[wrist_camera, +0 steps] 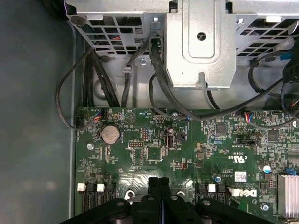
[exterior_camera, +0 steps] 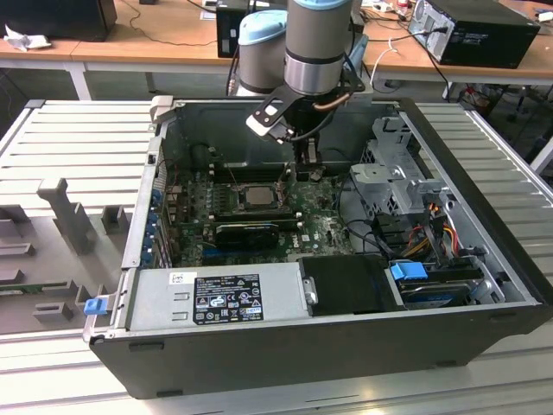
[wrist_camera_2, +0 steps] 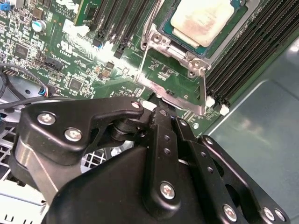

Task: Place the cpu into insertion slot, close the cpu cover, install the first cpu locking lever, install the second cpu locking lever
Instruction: 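Close the cpu cover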

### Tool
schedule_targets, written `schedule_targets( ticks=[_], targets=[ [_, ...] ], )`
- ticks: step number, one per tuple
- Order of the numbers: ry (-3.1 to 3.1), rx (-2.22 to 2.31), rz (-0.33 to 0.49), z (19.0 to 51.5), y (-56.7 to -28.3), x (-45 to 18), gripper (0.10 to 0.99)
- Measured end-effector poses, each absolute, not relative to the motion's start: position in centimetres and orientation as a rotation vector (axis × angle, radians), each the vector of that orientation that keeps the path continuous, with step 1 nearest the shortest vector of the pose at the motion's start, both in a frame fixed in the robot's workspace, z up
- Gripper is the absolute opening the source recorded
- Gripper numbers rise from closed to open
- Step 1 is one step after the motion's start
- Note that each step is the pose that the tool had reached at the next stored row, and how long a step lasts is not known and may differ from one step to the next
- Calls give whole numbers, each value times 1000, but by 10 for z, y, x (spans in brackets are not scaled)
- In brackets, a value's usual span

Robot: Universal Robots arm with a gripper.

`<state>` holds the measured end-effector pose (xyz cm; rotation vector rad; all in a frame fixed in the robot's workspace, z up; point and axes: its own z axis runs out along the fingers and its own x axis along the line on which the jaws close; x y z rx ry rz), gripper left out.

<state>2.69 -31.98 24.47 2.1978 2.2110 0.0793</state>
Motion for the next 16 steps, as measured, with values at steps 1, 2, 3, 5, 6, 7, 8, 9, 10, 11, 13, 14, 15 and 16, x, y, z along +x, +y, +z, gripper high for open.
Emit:
schedule_targets(
  ticks=[1, 2, 3, 5, 6, 7, 8, 9, 10, 11, 13, 14, 15, 16],
  targets=[
    [2211, 2198, 79, 245, -320, 27, 106],
    [2211, 2198, 79, 245, -320, 26, 106],
    [2211, 2198, 79, 245, -320, 26, 106],
    [2211, 2198, 79, 245, -320, 23, 106],
    [2211, 2198, 79, 245, -320, 15, 106],
    [2211, 2197, 79, 245, -320, 11, 106],
    [2211, 2198, 79, 245, -320, 6, 106],
    [2211, 2197, 79, 244, -320, 3, 106],
    [2211, 2198, 80, 244, -320, -1, 106],
    [2211, 2198, 80, 243, -320, -3, 106],
    [2210, 2197, 80, 241, -320, -7, 106],
    [2210, 2197, 80, 238, -320, -9, 106],
    [2210, 2197, 80, 233, -320, -12, 106],
    [2210, 2197, 80, 230, -320, -13, 106]
  ],
)
